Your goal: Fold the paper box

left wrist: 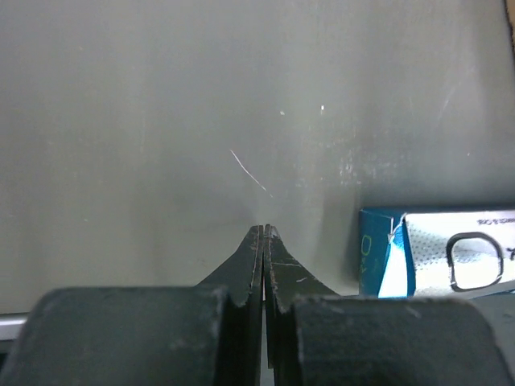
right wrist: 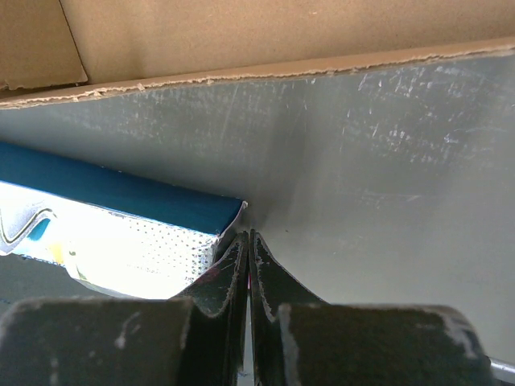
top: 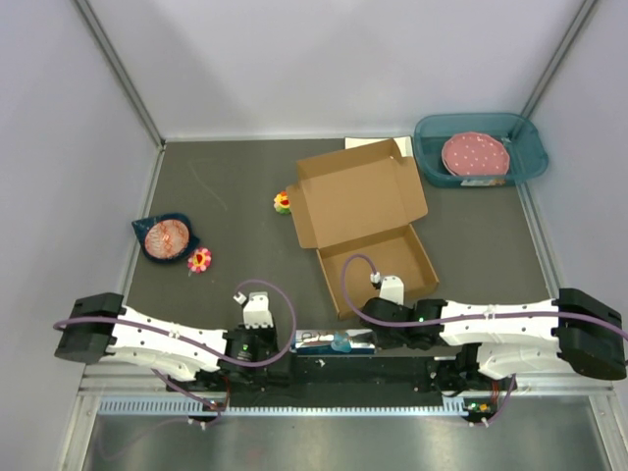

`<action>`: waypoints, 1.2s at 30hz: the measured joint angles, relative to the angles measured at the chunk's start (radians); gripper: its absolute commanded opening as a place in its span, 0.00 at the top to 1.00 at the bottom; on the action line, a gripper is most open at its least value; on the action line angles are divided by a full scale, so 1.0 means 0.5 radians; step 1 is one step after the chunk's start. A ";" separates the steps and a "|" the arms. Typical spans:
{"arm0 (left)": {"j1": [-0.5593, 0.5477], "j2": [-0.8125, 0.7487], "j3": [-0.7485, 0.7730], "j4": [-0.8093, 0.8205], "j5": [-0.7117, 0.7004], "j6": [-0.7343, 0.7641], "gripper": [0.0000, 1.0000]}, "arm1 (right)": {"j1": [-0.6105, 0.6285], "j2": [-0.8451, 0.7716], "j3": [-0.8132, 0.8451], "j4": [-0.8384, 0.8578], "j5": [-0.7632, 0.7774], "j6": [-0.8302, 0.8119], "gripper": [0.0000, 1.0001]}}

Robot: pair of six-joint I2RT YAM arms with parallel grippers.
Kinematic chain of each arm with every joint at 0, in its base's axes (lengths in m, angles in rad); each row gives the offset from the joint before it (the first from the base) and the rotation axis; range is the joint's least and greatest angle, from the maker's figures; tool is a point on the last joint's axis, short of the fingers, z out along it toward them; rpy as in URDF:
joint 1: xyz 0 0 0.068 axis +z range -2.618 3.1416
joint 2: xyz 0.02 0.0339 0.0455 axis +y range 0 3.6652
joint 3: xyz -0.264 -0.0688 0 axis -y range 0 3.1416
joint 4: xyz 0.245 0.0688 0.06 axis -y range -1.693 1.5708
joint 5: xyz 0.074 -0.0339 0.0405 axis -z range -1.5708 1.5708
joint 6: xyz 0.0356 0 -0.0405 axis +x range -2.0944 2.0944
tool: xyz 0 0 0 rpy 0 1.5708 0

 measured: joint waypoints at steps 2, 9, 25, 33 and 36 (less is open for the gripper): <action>0.000 -0.008 -0.068 0.124 0.041 0.050 1.00 | 0.000 0.002 0.000 0.000 -0.001 -0.001 1.00; 0.000 -0.120 -0.131 0.523 0.026 0.269 1.00 | 0.003 0.018 0.001 0.022 -0.004 -0.002 1.00; 0.004 -0.089 -0.121 0.539 -0.046 0.284 1.00 | 0.008 -0.111 0.156 -0.282 0.135 -0.014 0.97; 0.004 -0.296 -0.122 0.204 -0.111 0.016 1.00 | 0.008 -0.497 0.507 -0.320 0.214 -0.250 1.00; 0.003 -0.287 -0.130 0.185 -0.108 -0.016 1.00 | 0.009 -0.513 0.472 -0.061 0.042 -0.415 1.00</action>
